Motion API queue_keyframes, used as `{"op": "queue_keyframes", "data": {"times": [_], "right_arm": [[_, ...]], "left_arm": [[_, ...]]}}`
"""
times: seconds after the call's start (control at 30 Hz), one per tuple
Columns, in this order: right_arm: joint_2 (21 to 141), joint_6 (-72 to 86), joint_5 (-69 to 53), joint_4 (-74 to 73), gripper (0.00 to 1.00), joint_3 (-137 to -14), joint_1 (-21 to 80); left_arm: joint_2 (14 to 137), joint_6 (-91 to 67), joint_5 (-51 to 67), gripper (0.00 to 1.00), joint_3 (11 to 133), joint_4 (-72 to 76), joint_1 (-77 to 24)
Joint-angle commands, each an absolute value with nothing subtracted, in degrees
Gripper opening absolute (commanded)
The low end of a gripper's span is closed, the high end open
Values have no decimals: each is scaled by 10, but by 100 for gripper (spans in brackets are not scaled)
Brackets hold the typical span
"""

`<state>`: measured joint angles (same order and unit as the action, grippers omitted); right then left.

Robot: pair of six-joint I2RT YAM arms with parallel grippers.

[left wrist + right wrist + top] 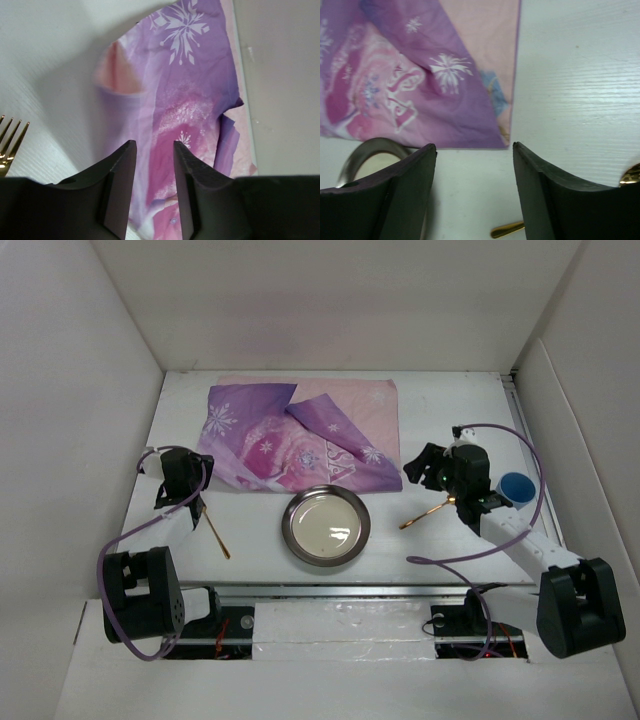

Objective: Set the dinner table for one person

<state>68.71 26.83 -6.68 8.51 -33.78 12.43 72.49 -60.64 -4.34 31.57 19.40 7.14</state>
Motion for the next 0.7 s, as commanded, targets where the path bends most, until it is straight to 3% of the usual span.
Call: {"op": "queue_keyframes", "data": {"times": [0.0,0.13,0.37,0.43,0.67], "right_arm": [[643,280,-34,67,70,-329,158],[675,301,-38,80,71,-328,183],[772,344,-25,69,61,-354,183],[783,355,-31,76,59,-347,183],[819,366,-52,98,49,-354,171]], "left_arm": [[680,-597,-51,34,309,202,72],[672,-599,-65,40,304,203,72],[675,-584,-109,40,326,149,72],[677,-583,-122,46,327,144,67],[772,-570,-120,47,412,49,101]]}}
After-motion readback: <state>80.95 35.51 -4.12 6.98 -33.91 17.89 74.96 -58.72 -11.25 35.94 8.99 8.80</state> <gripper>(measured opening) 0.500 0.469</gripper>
